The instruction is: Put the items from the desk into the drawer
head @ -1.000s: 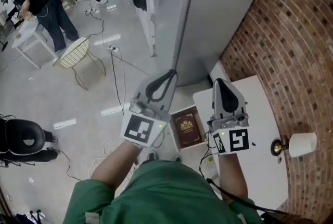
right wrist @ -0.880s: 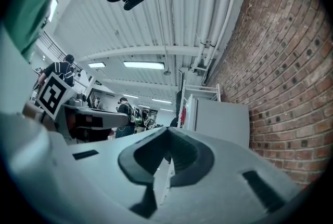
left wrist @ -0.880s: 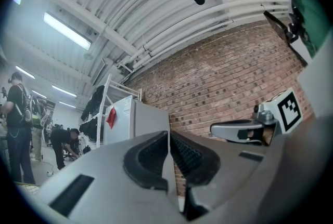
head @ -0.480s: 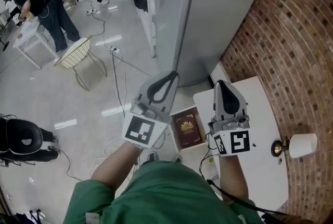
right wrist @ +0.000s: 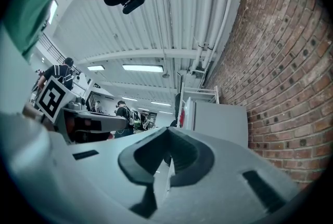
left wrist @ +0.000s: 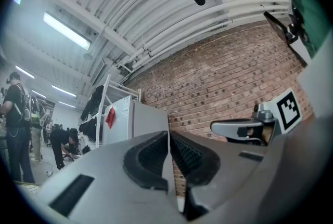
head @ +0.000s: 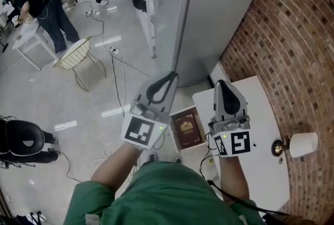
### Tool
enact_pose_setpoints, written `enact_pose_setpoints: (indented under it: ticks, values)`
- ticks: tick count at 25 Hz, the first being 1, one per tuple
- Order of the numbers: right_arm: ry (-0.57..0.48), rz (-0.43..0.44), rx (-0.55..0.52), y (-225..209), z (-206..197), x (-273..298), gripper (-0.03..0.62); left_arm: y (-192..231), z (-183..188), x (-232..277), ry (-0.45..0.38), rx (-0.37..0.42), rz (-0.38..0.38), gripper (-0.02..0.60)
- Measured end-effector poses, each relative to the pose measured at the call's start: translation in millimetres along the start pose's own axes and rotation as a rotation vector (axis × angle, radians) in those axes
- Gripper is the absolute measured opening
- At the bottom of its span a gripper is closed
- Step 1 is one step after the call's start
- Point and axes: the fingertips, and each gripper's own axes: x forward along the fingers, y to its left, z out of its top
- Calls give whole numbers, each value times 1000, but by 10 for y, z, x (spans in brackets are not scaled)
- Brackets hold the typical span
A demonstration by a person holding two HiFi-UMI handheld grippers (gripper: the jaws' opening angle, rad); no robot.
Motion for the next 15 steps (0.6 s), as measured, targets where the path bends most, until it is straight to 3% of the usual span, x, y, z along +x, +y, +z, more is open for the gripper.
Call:
enact_pose_setpoints:
  ticks: [15]
  values:
    - [7,-8,0,-66,-100,-41,2,-25,-55,16,10,-2,17,14]
